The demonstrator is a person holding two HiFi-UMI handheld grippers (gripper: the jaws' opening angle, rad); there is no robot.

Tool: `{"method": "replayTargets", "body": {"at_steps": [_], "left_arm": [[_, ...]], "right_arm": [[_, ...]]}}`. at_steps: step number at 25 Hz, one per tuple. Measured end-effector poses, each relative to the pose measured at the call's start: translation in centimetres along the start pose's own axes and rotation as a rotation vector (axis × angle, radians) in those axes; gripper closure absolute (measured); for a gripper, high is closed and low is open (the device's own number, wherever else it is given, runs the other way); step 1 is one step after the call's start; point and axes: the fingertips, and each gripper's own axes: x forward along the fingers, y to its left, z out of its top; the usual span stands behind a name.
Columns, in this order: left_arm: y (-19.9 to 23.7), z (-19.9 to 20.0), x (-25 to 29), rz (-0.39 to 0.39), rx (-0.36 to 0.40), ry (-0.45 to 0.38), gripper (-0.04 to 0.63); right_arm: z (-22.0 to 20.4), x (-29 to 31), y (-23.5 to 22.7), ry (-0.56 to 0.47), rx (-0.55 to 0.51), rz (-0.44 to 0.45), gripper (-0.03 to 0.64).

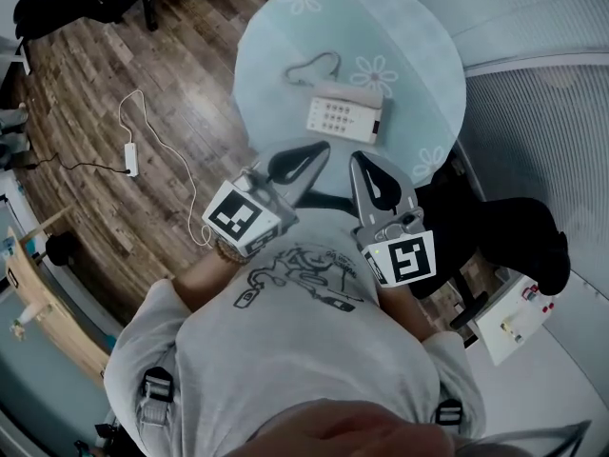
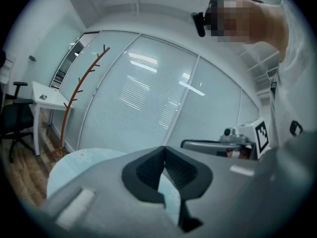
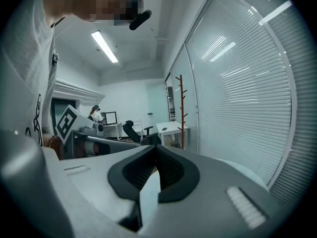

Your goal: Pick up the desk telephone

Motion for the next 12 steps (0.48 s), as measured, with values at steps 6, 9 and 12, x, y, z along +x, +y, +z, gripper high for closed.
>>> {"method": "replayTargets", "body": {"at_steps": [6,9,12], "left_arm": [[1.5,-1.3,1.6,0.038,-0.007,0.044,0.581],[2.6,-2.3,2.6,0.064,-0.02,0.063,0.558],[3.8,-3.7,3.4,0.077,-0.031,0.097,0.546]], "right_arm": [[-1.6,0.5,-2.2,0.028,0.02,-0.007,0.607],[-2.8,0.8,-3.5,0.045,0.036,-0.011,0.597],[-4.2,1.1,-5.1,0.071,0.046,-0.023,0.579]]}}
